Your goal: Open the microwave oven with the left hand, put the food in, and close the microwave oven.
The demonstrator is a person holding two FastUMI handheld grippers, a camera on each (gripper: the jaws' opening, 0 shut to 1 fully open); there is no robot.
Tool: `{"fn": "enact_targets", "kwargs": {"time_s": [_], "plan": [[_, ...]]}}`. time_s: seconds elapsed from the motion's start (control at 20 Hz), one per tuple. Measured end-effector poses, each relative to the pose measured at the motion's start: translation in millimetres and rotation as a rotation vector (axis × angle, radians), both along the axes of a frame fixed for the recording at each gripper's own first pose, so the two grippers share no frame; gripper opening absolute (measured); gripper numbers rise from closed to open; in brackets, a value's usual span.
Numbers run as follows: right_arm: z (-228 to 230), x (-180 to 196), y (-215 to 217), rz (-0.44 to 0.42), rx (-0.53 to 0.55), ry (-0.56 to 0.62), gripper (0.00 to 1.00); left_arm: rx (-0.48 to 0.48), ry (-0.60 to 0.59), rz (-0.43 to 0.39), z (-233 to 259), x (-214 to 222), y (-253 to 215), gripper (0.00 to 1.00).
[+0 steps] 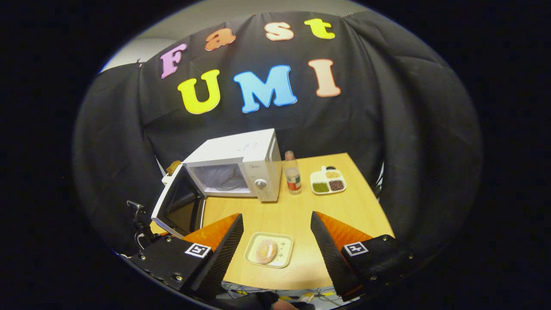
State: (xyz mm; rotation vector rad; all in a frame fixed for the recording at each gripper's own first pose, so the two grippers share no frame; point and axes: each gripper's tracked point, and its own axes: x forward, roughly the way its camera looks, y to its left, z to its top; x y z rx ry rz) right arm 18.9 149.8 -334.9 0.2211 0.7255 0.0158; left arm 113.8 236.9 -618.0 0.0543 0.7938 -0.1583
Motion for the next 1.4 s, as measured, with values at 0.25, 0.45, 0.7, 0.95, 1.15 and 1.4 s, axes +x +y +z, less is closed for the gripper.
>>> {"fn": "enact_targets", "kwargs": {"time_s": [0.25, 0.45, 0.7, 0.95, 1.15, 1.4], "plan": [[-90, 24, 35, -0.034, -0.013, 0.178, 0.96, -0.026, 0.004, -0.054, -2, 1, 23, 0.18], [-155, 20, 50, -0.054, 0.015, 0.327, 0.96, -0.044, 0.002, -0.071, -3, 3, 39, 0.18], [-223, 18, 65, -0.039, 0.017, 0.499, 0.97, -0.060, 0.006, -0.068, -5, 5, 45, 0.19], [-265, 17, 68, -0.070, -0.006, 0.587, 0.90, -0.060, 0.015, -0.075, -5, 5, 46, 0.17], [-288, 11, 72, -0.096, 0.007, 0.638, 0.88, -0.061, 0.017, -0.072, -5, 4, 46, 0.17], [-293, 11, 70, -0.094, -0.052, 0.633, 0.70, -0.060, 0.018, -0.073, -6, 5, 46, 0.17]]}}
